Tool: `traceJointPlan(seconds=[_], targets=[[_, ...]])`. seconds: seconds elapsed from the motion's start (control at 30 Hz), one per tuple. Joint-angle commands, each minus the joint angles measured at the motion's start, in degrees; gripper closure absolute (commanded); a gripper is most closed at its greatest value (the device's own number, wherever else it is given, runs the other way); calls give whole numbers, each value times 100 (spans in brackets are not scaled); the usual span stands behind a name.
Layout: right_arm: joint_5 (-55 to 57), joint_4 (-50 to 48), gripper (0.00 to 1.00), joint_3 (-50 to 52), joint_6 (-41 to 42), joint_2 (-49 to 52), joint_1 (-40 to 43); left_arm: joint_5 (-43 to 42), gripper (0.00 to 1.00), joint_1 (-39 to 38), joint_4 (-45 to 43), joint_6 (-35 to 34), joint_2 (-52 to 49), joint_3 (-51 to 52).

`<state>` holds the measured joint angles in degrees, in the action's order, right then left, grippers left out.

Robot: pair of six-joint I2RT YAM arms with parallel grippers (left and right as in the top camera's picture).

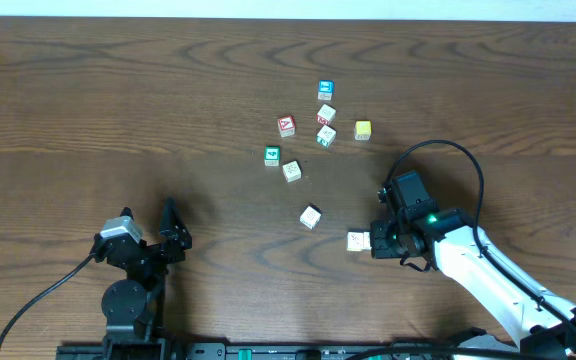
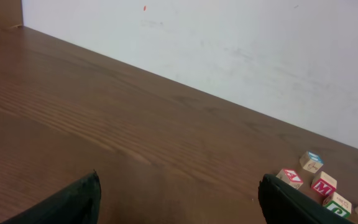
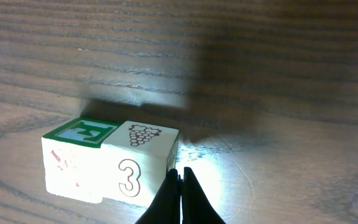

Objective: Lift 5 blocks

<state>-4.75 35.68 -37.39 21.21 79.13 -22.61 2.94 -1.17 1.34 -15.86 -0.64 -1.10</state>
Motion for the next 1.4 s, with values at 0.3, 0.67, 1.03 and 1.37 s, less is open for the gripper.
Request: traceJointPlan(seconds=[0.3,0.67,1.03,1.37], targets=[[1193,44,98,-83,767,22,55,92,19,20,262,33,2,87],[713,-682,69,-778,-638,22,52,92,19,17,262,33,2,87],[-321,-767,28,-1655,-1744,321,-603,92,19,17,262,33,2,87],[-219,-1038,30,-1738,-1845,1493,-1263,92,19,20,262,33,2,87]])
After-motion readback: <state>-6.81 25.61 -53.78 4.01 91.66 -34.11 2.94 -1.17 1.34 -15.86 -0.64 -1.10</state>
